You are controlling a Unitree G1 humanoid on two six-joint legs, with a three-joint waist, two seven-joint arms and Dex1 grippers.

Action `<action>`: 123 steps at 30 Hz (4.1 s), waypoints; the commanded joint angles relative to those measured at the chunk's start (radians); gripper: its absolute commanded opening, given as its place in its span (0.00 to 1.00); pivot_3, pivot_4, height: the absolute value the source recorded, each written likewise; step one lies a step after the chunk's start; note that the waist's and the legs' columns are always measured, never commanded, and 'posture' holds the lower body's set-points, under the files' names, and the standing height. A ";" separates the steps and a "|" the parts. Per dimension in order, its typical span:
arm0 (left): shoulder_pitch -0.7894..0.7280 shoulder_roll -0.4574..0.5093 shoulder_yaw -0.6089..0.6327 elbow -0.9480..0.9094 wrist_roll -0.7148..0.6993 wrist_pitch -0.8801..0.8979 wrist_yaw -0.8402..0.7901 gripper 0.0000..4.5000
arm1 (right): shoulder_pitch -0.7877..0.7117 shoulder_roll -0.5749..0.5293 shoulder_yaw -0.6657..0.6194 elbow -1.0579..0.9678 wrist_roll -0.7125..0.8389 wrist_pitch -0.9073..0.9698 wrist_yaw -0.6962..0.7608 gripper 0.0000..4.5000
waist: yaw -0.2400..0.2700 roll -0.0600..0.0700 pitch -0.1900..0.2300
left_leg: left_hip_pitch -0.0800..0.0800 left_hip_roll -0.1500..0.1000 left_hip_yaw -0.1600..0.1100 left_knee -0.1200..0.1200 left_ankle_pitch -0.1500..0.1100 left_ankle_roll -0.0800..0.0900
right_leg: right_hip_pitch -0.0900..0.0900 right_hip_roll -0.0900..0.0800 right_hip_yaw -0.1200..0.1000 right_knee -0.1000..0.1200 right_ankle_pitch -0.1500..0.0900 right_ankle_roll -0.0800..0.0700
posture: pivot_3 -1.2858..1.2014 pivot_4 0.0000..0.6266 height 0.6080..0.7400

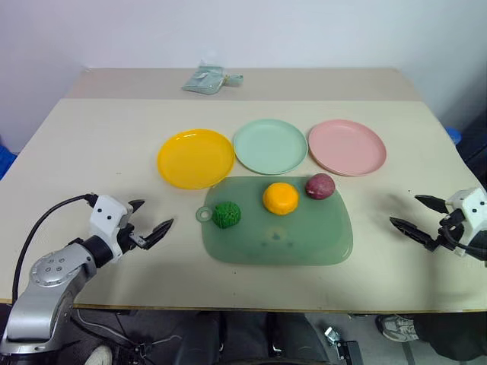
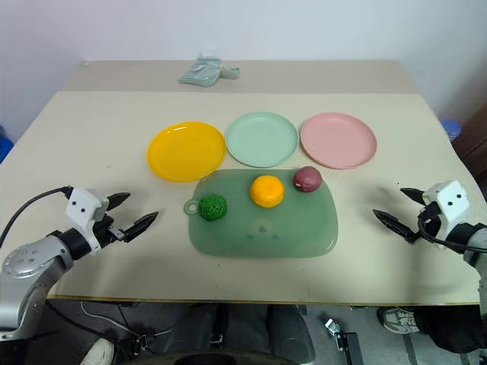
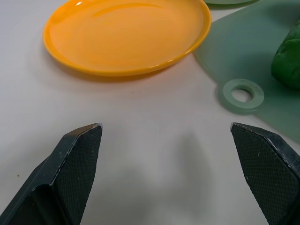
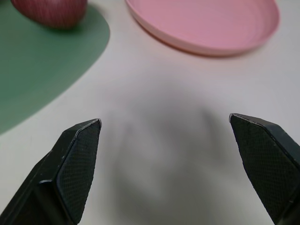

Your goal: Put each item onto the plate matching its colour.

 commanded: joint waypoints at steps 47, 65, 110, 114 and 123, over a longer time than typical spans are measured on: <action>-0.538 -0.182 -0.420 0.577 0.159 -0.415 -0.437 0.49 | 0.288 0.132 0.181 -0.786 0.142 0.287 -0.153 1.00 | 0.022 0.001 -0.001 | 0.000 -0.001 0.000 0.003 0.000 0.001 | 0.000 0.003 -0.001 0.002 0.000 0.001 | 0.52 0.24 1.00; -0.802 -0.343 -0.327 0.591 0.146 -0.206 -0.093 0.41 | 0.101 0.208 0.187 -0.835 0.163 0.291 -0.282 1.00 | 0.024 0.000 0.000 | -0.001 -0.002 -0.001 0.005 0.000 0.001 | 0.000 0.003 -0.001 0.003 0.001 0.002 | 0.52 0.24 1.00; -0.879 -0.447 -0.609 0.732 0.289 -0.241 -0.410 0.99 | 0.246 0.164 0.098 -0.911 0.192 0.314 -0.260 1.00 | 0.022 -0.002 0.001 | -0.001 -0.003 -0.001 0.006 0.000 0.001 | 0.001 0.004 0.000 0.005 0.001 0.003 | 0.52 0.24 1.00; -0.889 -0.448 -0.602 0.766 0.307 -0.262 -0.388 0.69 | 0.249 0.164 0.099 -0.915 0.192 0.314 -0.267 1.00 | 0.022 -0.003 0.000 | -0.001 -0.003 -0.001 0.006 0.000 0.001 | 0.001 0.005 0.000 0.005 0.001 0.003 | 0.52 0.24 1.00; -0.868 -0.447 -0.416 0.687 0.189 -0.223 -0.262 0.27 | 0.240 0.162 0.106 -0.905 0.181 0.298 -0.264 1.00 | 0.021 -0.003 0.000 | 0.000 -0.003 -0.001 0.006 0.000 0.001 | 0.001 0.004 0.000 0.005 0.001 0.003 | 0.52 0.24 1.00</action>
